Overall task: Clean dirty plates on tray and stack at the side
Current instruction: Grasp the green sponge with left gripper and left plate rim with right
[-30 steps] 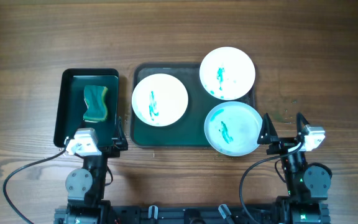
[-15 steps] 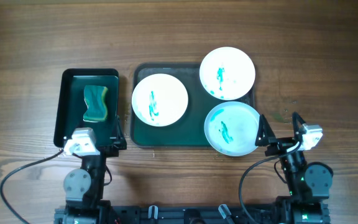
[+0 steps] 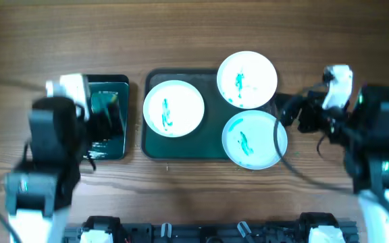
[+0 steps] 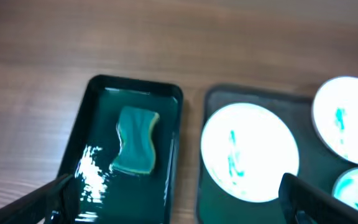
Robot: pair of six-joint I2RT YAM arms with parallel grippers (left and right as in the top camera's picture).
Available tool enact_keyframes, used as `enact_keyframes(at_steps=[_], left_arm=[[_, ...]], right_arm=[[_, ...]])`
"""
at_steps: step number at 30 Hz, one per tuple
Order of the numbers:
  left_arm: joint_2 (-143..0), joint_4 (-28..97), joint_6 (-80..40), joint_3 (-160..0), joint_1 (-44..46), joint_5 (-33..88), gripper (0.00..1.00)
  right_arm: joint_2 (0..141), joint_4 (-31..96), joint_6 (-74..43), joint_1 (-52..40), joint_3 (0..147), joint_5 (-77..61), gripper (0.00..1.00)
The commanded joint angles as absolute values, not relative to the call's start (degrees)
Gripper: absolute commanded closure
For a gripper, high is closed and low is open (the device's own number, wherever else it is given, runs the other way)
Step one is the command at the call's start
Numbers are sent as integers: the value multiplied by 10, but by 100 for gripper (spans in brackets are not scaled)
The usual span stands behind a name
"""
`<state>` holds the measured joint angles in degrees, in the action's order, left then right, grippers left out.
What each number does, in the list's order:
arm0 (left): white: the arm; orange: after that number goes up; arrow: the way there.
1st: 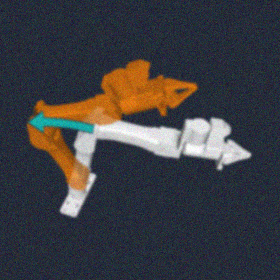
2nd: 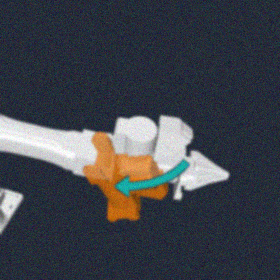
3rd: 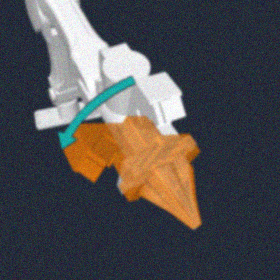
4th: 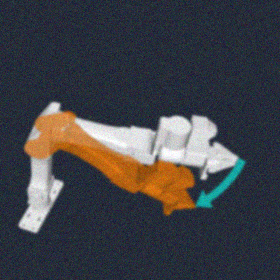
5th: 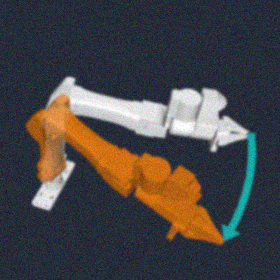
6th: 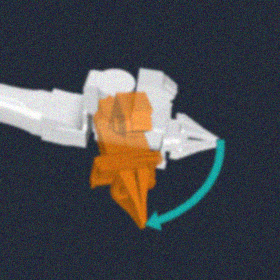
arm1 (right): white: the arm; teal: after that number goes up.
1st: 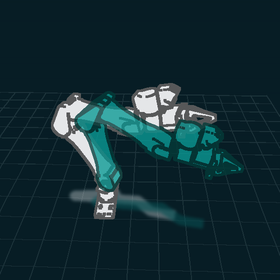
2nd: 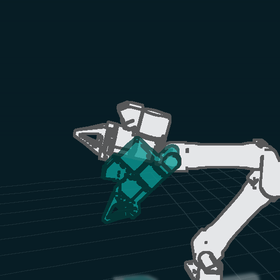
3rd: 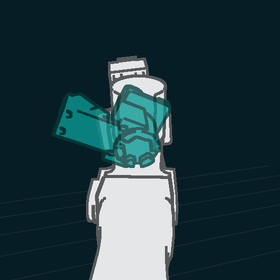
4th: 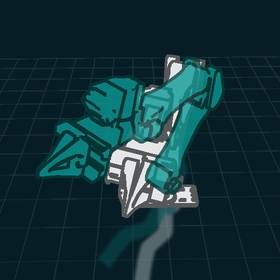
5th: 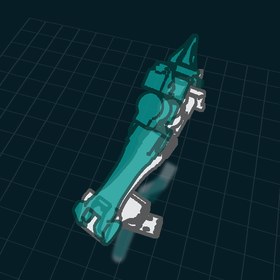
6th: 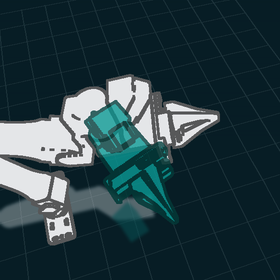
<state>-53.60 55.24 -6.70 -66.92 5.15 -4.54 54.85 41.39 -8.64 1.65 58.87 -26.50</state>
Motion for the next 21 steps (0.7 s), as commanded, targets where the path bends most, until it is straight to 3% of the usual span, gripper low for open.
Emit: enact_keyframes(at_steps=[1,4,6,13,21], left_arm=[[-619,555,-62,-723,54,21,0],[-682,543,-67,-723,54,32,0],[-713,543,-66,-723,54,32,0],[-763,545,-66,-723,53,9,0],[-765,552,-173,-722,53,-104,7]], right_arm=[[620,407,-55,15,633,-302,0],[675,391,-62,15,633,-360,0],[710,365,-73,3,634,-393,14],[937,409,-206,-195,790,-184,27],[1122,388,-276,-286,824,-116,60]])
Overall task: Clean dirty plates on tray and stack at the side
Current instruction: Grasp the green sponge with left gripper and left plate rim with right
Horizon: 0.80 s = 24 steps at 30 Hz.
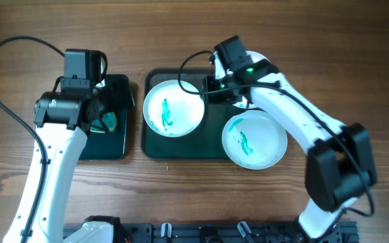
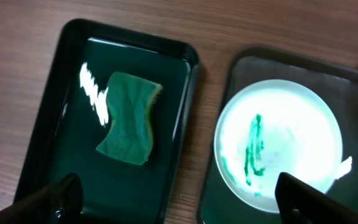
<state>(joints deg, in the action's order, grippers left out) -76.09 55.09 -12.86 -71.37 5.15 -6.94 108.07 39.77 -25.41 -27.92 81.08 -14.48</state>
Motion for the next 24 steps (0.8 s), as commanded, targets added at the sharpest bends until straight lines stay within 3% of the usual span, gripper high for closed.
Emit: enact_keyframes(at_steps=[1,5,11,14,15,24], left_arm=[[-768,554,-173,-722,53,-106,7],[-802,569,-175,-722,46,-106,11],[-832,569,-185,-722,3,-103,11],[-845,573,-185,-722,-13,-103,18],[-853,575,-182,-722,-15,-103,19],[-976,566,-137,-722,-38,-93,24]], right_arm=[[1137,384,-276,-286,824,-116,63],[1189,372,-274,-293,824,-119,71],[1207,347,-257,-315,823,-139,72],[1216,348,-278,-314,820,-124,94],[1220,347,-286,-314,820,-120,96],[1224,341,-284,-314,820,-120,96]])
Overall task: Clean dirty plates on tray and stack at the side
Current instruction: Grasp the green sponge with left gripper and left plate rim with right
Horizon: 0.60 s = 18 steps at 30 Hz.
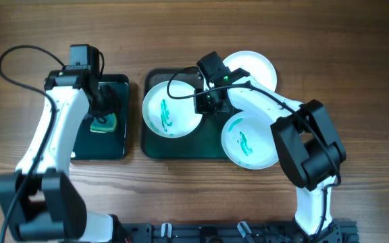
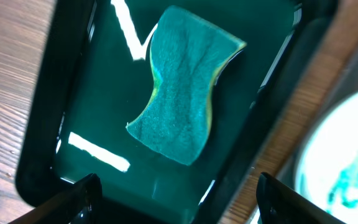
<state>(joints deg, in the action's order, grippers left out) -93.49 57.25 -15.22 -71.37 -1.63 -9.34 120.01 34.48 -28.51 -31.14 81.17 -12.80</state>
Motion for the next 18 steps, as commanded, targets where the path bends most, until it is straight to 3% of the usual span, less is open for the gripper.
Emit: enact_keyframes(at_steps=[1,4,11,12,14,15,18], left_arm=[[-986,563,-132,-722,-48,-92,24],[-1016,533,-76,-722,-73,-15,29],[-1102,451,-33,-722,-82,-11,37],[-1111,445,-34,-722,-82,-11,41],[-1118,444,-34,-722,-82,-10,88],[-1118,446,-34,-722,-82,-10,96],[-1113,462,-37,-724,-81,-11,96]], right_arm=[[1224,341,-281,-314,820,-120,96],[1224,339,-276,-314,820,-121,96],[1224,335,-276,-314,820,-121,96],[1224,335,-276,-314,820,-121,96],[1224,334,-276,-314,820,-121,96],[1224,334,-276,-314,820,-121,96],[1224,333,-277,-314,820,-121,96]])
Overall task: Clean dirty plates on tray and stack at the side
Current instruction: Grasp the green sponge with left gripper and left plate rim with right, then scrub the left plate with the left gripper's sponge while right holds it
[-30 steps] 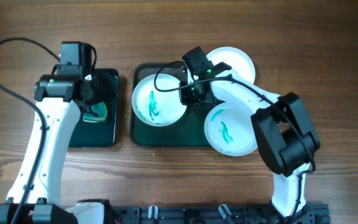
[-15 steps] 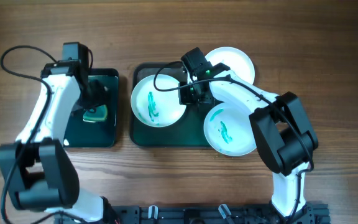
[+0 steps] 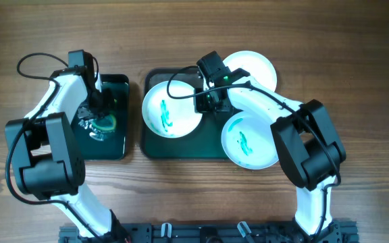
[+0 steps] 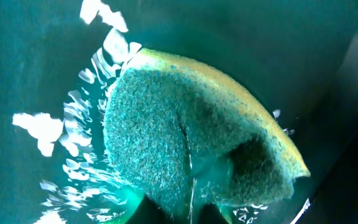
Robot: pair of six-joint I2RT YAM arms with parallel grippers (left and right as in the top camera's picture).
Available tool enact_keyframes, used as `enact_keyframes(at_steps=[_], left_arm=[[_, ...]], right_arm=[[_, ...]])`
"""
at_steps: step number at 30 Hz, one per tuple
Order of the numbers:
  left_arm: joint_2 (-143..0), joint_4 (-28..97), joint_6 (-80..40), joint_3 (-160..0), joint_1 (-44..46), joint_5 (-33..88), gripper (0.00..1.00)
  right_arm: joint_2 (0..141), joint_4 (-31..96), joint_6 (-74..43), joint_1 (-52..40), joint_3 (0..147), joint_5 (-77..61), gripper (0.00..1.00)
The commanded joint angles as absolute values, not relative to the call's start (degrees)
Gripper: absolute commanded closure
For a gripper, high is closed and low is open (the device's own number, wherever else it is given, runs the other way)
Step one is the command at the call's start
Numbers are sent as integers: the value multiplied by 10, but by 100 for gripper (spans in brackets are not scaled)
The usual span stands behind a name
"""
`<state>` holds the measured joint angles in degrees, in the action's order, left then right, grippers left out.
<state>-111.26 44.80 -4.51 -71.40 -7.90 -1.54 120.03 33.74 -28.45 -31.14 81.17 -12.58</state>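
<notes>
Three white plates smeared with teal lie on the dark tray (image 3: 181, 150): one at the left (image 3: 171, 108), one at the back right (image 3: 255, 67), one at the front right (image 3: 250, 140). The green sponge (image 4: 179, 137) lies in water in the small black tray (image 3: 121, 145). My left gripper (image 4: 188, 211) is down in that water, shut on the sponge (image 3: 104, 123), which buckles between the fingers. My right gripper (image 3: 211, 101) sits at the right rim of the left plate; its jaws cannot be made out.
The small black tray stands left of the dark tray, with a narrow strip of wooden table (image 3: 181, 27) between them. The back right and front right plates overhang the dark tray's right edge. Cables trail from both arms.
My left gripper was open above the sponge. Now it is down in the water and shut on the sponge, which is bent. The right arm and the plates have not moved.
First both arms were at the table's sides, my left gripper open high over the small black tray. Then the right arm was over the dark tray among the plates. Then it sat at the left plate's rim while the left hung lower, and now grips the sponge.
</notes>
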Motion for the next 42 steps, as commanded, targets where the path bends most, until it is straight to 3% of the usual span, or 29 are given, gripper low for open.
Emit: enact_keyframes(at_steps=[1,6,11,17,25,28,33,35,38,42], left_arm=[[-1103,475,-45,-730,-81,-11,96],[-997,575,-84,-828,-73,26,96],[-937,583,-170,-836,-1,51,96],[-1031,511,-327,-774,136,27,96],[-1171,483,-460,-771,196,-20,96],[-1178,481,-423,-771,203,28,96],[-1178,402,-177,-771,219,267,96],[-1178,398,-211,-771,216,193,96],[-1178,475,-406,-771,212,-102,96],[-1178,545,-486,-771,213,-146,96]], right_arm=[[1224,333,-276,-314,820,-121,96],[1224,332,-286,-314,820,-120,96],[1224,332,-287,-312,820,-128,96],[1224,343,-301,-303,820,-140,96],[1224,344,-306,-303,820,-138,96],[1224,343,-306,-303,820,-138,96],[1224,343,-306,-303,820,-140,96],[1224,343,-306,-303,820,-140,96],[1224,343,-306,-303,820,-140,96],[1224,342,-309,-303,820,-140,96]])
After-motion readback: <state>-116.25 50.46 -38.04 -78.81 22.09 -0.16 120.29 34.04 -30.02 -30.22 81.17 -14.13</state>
